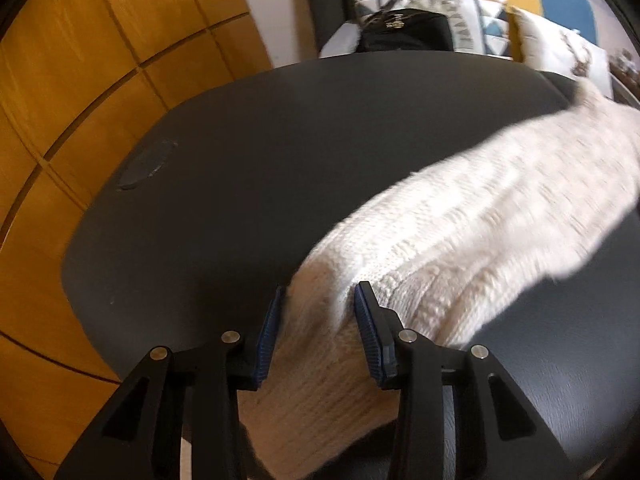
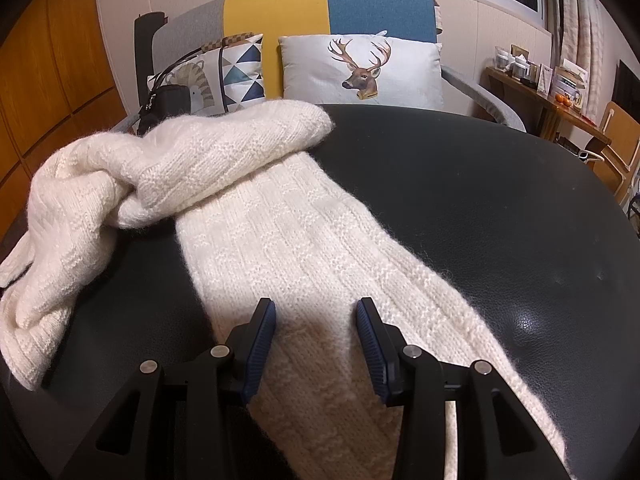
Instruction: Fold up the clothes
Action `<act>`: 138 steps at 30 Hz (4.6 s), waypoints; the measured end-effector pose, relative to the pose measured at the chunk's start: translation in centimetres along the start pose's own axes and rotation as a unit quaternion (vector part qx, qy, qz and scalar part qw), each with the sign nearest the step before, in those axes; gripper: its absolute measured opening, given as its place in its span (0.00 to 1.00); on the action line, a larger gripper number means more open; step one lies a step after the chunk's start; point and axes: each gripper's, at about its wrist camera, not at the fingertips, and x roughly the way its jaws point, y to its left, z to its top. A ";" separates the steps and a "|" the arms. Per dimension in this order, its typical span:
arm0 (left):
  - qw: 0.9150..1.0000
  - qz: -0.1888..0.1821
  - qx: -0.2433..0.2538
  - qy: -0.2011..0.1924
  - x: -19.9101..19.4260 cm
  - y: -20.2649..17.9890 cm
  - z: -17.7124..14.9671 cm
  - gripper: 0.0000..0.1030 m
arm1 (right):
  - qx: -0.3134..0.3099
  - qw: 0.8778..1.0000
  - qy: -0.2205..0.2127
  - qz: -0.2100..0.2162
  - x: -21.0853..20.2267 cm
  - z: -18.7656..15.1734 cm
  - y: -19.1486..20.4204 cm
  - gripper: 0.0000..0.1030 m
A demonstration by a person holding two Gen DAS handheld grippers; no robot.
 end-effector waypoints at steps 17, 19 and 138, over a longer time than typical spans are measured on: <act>0.996 0.077 0.043 -0.027 5.0 0.3 5.5 0.44 | -0.003 1.000 0.001 -0.004 0.0 0.1 -0.1 0.42; 0.995 0.088 0.045 -0.028 5.8 0.6 6.4 0.46 | -0.004 1.000 0.001 -0.005 0.0 0.1 0.0 0.42; 0.960 -0.270 0.073 -0.006 -9.9 -29.9 2.2 0.53 | -0.132 0.962 0.089 -0.223 4.8 7.9 -15.8 0.09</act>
